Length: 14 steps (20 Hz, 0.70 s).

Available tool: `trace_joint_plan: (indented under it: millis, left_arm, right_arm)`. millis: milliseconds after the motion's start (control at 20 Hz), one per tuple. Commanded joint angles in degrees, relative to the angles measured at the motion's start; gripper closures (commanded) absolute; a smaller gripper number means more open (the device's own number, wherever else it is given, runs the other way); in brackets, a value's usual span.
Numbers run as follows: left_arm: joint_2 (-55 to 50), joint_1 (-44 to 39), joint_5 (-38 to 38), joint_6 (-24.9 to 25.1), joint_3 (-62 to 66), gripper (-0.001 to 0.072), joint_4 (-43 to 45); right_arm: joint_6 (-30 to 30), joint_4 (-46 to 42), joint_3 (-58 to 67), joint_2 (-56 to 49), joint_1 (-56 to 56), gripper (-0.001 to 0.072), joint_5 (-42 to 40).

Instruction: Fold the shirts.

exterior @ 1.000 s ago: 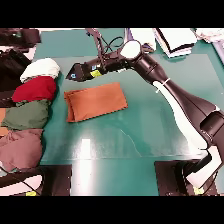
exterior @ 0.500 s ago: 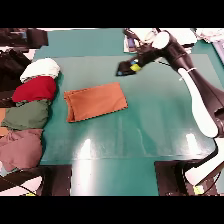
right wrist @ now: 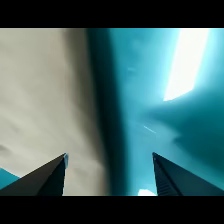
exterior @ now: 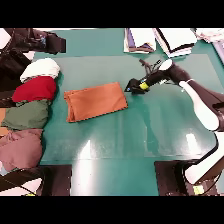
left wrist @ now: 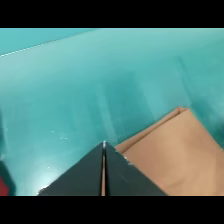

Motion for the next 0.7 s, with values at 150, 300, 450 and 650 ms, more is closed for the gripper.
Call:
trace_joint_plan:
  millis: [150,300,450,650]
  left_arm:
    - [-0.3,-0.3,-1.2,0.1,0.0,0.0684,-0.5]
    - [-0.3,-0.3,-1.3,0.1,0.0,0.0685,-1.5]
    - [-0.3,-1.7,-1.9,0.1,0.0,0.0685,-2.3]
    - [-0.3,-6.1,-1.6,0.4,0.0,0.0686,-2.0]
  right_arm:
    - [-2.2,7.8,8.1,-9.1,9.0,0.0449,-2.7]
    - [-2.7,7.7,12.9,-10.2,10.6,0.0696,-2.9]
    - [-2.7,5.2,12.3,-5.6,6.9,0.0696,-3.3]
    - [-1.4,-7.5,3.0,8.5,-5.9,0.0696,-4.7]
